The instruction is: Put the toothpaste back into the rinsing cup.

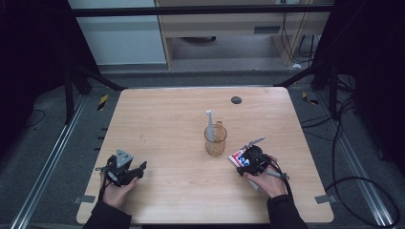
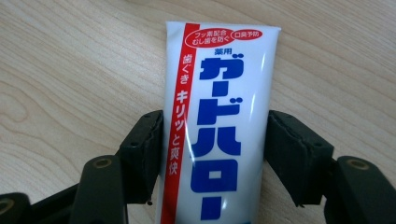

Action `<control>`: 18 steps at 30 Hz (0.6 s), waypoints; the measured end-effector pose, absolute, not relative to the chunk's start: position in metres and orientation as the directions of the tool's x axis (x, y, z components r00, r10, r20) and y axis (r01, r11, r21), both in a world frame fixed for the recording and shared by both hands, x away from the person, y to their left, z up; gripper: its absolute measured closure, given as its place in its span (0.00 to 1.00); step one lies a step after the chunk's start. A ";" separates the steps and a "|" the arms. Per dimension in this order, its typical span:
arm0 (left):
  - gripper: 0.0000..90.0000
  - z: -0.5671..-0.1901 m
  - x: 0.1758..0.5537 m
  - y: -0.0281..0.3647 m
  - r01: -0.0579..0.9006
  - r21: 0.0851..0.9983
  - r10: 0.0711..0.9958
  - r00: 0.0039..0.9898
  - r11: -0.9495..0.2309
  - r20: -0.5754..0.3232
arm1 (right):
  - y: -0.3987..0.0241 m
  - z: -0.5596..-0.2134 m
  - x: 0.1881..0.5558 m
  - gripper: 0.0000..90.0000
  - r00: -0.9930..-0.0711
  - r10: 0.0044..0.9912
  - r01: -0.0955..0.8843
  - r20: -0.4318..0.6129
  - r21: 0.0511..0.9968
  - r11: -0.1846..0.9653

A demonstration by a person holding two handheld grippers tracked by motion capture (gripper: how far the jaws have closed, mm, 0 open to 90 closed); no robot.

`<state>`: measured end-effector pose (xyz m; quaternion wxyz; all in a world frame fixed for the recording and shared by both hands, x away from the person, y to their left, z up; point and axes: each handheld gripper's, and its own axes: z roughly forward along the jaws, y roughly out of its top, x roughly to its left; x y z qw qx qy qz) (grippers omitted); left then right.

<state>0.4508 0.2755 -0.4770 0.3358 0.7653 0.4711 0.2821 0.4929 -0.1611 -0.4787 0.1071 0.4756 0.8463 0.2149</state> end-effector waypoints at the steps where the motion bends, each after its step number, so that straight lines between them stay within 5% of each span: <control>1: 0.44 -0.477 0.451 0.276 0.531 0.780 0.911 0.397 -0.331 0.116 | -0.160 -0.479 0.494 0.43 -0.523 0.852 0.760 0.022 0.464 0.455; 11: 0.44 -0.477 0.451 0.275 0.532 0.780 0.910 0.397 -0.331 0.116 | -0.157 -0.478 0.494 0.48 -0.528 0.849 0.756 0.004 0.457 0.468; 18: 0.44 -0.477 0.451 0.275 0.533 0.779 0.911 0.397 -0.330 0.114 | -0.157 -0.474 0.493 0.62 -0.514 0.858 0.767 0.008 0.452 0.455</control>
